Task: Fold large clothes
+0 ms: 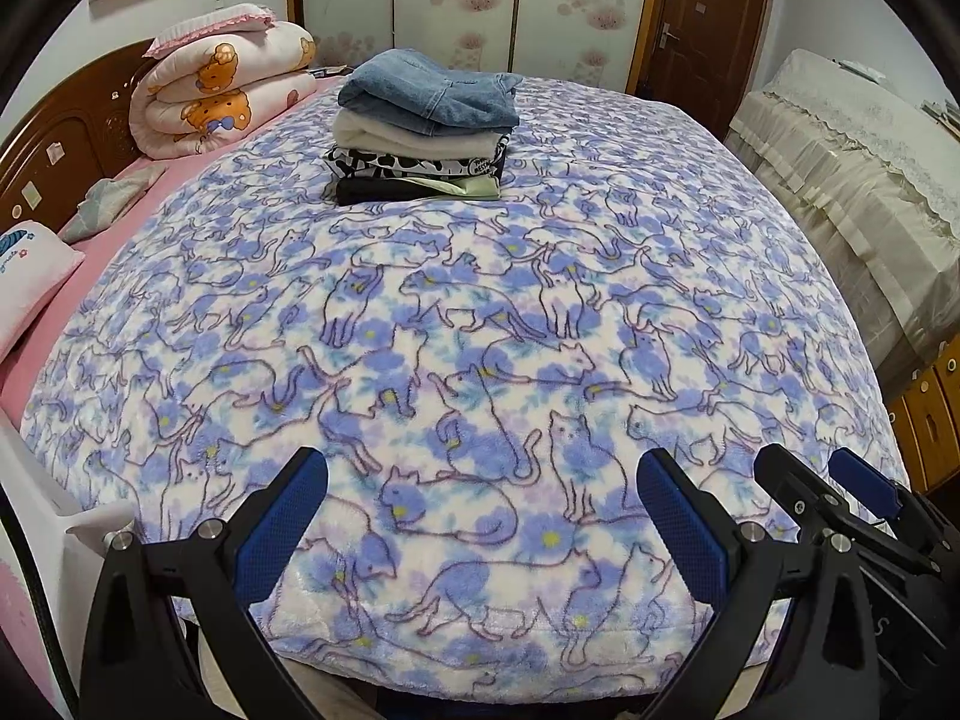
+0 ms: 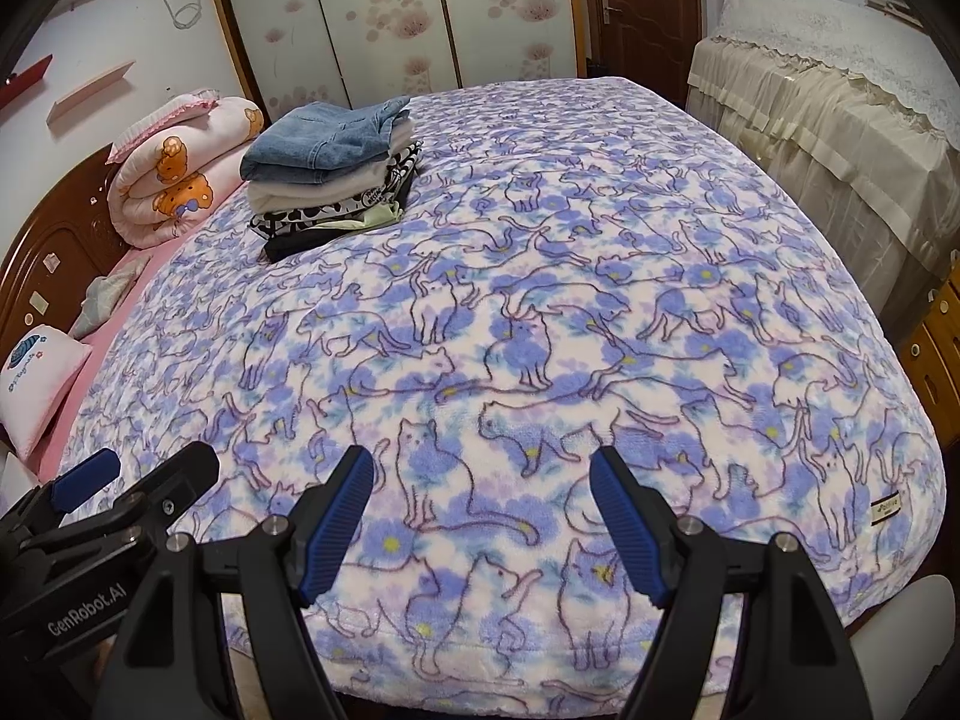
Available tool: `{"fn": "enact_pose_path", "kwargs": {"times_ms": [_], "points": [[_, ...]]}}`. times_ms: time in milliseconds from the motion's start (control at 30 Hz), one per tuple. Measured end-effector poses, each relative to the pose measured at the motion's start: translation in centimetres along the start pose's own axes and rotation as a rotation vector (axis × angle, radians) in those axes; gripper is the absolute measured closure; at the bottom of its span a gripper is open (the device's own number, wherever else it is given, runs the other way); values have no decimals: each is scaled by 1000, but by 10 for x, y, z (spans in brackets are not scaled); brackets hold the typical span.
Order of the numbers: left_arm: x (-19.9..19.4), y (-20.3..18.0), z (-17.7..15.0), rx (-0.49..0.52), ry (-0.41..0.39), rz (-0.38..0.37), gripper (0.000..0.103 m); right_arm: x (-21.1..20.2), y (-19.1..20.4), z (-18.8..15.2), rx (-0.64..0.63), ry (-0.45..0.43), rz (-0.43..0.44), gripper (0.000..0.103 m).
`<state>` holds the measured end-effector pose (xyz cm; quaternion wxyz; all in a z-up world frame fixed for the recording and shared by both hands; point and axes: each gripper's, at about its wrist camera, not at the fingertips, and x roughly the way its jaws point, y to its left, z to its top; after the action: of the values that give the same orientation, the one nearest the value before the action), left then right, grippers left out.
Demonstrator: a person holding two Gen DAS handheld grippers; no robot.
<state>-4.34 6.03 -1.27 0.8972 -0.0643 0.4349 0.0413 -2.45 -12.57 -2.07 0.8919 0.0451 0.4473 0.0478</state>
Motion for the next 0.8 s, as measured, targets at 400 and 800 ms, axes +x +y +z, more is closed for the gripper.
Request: {"fn": "enact_pose_path", "kwargs": {"times_ms": [400, 800], "points": [[2, -1, 2, 1, 5, 1, 1, 2, 2, 1, 1, 3, 0, 28], [4, 6, -2, 7, 26, 6, 1, 4, 2, -1, 1, 11, -3, 28]]}}
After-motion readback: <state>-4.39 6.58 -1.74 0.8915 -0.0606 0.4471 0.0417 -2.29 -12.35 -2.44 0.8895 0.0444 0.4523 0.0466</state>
